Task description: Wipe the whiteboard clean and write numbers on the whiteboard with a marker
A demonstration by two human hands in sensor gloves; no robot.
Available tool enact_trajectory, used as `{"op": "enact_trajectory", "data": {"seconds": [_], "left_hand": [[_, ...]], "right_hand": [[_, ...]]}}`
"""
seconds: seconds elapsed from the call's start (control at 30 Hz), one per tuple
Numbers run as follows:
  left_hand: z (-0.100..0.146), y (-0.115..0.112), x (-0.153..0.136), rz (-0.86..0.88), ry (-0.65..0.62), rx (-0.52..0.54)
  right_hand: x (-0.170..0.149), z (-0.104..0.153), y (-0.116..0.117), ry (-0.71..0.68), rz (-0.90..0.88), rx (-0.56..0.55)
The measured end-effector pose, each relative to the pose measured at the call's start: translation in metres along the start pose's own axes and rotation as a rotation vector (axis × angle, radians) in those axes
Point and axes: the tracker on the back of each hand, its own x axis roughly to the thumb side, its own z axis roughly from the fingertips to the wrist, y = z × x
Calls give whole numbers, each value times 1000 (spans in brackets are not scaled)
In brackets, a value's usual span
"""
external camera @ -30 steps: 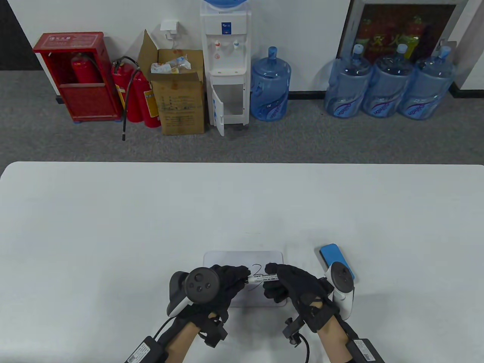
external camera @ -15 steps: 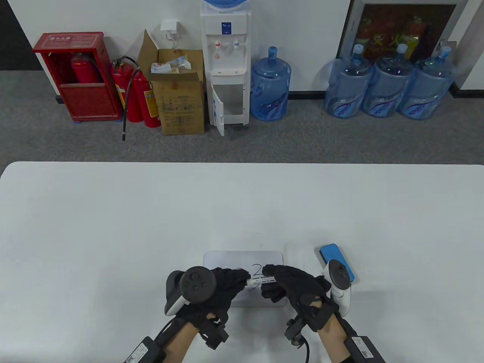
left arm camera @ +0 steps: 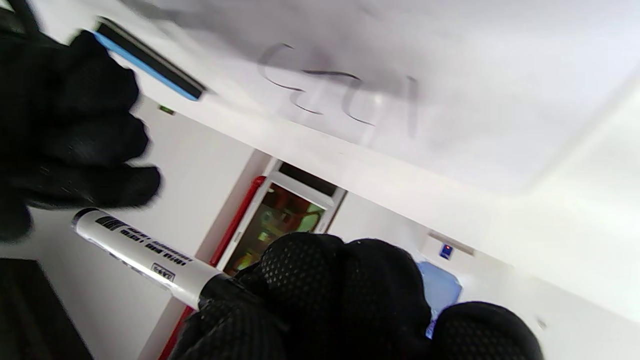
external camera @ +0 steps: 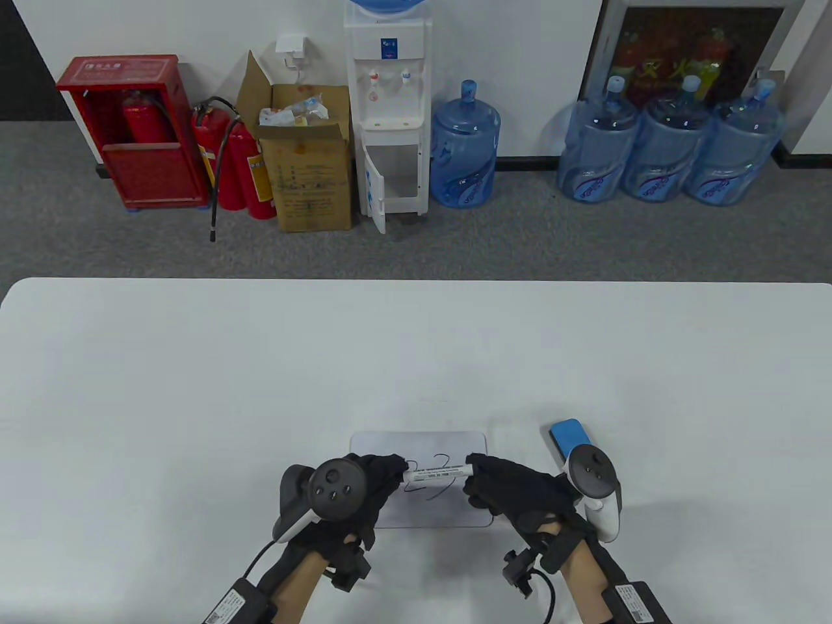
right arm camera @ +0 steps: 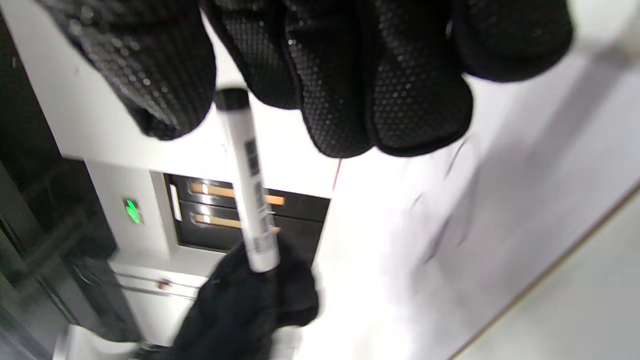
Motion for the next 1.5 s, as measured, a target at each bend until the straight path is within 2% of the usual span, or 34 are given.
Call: {"op": "enact_trajectory", "data": {"seconds": [0.1,0.2,0.33,0.5,0.63,0.73,0.87,1.03,1.23,1.3,1.4,1.5], "left_hand": [[0,13,-17,-98,98,46],[0,26,-39,-205,216,69],[3,41,-78,-300,437,74],[12,42,-117,-368,629,81],[14,33,-133,-426,711,-10],[12,27,-137,-542,694,-64],[8,20,-138,-602,694,-154],[3,19,-133,-694,660,-181],[4,21,-132,-678,659,-196],[6,24,-130,-656,656,-198],[6,32,-118,-645,617,-173],[5,39,-94,-600,539,-112]], "right_hand": [[0,3,-16,-5,179,-61],[-2,6,-28,6,243,-115],[-3,9,-37,17,340,-180],[-5,8,-36,30,440,-169],[-4,8,-33,23,450,-159],[-4,8,-33,28,458,-152],[-3,8,-32,35,459,-153],[-3,8,-33,41,457,-157],[-3,9,-36,56,460,-171],[-1,9,-36,46,510,-166],[5,9,-30,38,680,-172],[12,9,-20,15,825,-177]]}}
